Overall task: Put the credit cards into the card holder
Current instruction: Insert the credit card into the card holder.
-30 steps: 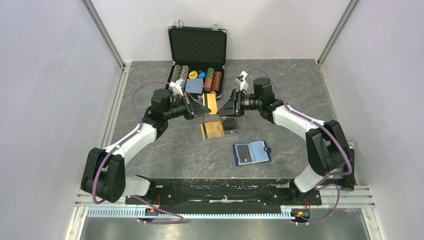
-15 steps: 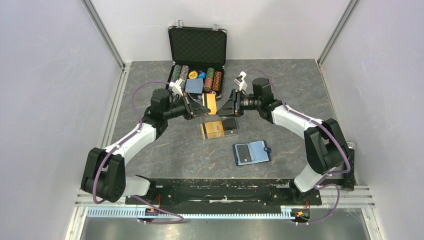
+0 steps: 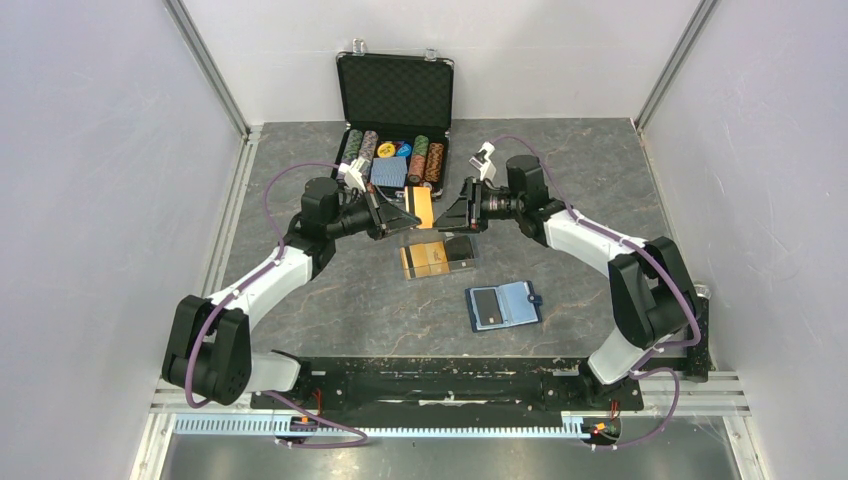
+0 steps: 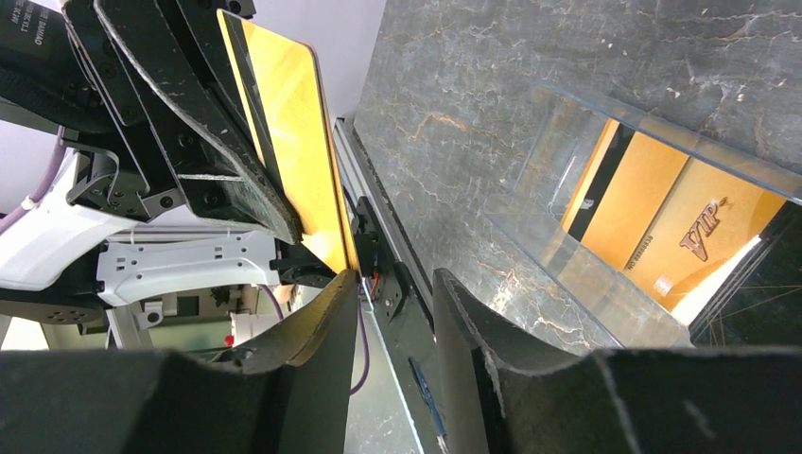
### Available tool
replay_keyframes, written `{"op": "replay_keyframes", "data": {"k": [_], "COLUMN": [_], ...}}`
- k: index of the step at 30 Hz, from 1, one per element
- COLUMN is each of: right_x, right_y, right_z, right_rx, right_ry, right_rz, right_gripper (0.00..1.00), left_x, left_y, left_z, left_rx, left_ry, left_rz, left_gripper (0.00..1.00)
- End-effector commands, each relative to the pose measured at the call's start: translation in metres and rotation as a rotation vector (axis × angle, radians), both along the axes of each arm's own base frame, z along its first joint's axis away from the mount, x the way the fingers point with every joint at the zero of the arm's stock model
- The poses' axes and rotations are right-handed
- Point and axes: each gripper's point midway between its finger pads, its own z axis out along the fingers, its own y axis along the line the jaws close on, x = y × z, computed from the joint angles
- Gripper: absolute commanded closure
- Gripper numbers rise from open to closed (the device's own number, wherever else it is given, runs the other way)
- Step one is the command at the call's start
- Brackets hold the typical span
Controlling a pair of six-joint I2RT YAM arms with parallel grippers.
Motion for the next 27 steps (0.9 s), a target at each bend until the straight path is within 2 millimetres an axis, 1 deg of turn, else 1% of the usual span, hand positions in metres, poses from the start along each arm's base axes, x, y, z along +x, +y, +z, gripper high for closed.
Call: {"op": "replay_keyframes", "data": {"k": [1,8,11,13,17,22,27], "right_x": [0.014,0.011,0.013,0.013,0.012,0.010,0.004], "right_y": [-0.003,-0.003,-0.002,0.001,0.001,-0.007,-0.011], "right_z": [0.010,0.010,0.014,0.020,0.029,0.045,0.051], "right_rx": [0.017,0.026,0.036,0.062,0.079,0.092,0.102], "right_ry": [-0.055,-0.051,-0.059,-0.064,-0.082,-0.123,-0.132], "right_rz": [-0.026,-0.011,-0.007,0.003,0.008,-0.017,-0.006], "right_gripper": [0.63,0.62,0.63,0.63,0.61,0.52,0.49], "left_x": [-0.010,-0.010,-0.011,-0.012,-0.008,-0.005,-0.003], "left_y": [-0.005,-0.007,-0.007,-0.008,-0.005,0.000,0.005], "left_z": [0.023,0.031,0.034,0.034,0.028,0.017,0.011], "left_rx": [-0.055,-0.090,-0.103,-0.108,-0.084,-0.044,-0.014], "left_ry": [-0.059,-0.075,-0.079,-0.078,-0.068,-0.044,-0.034], "left_rz": [-0.052,-0.063,-0.072,-0.075,-0.038,0.012,0.051], "left_gripper": [0.98,0.98,0.98,0.98,0.98,0.98,0.98]}}
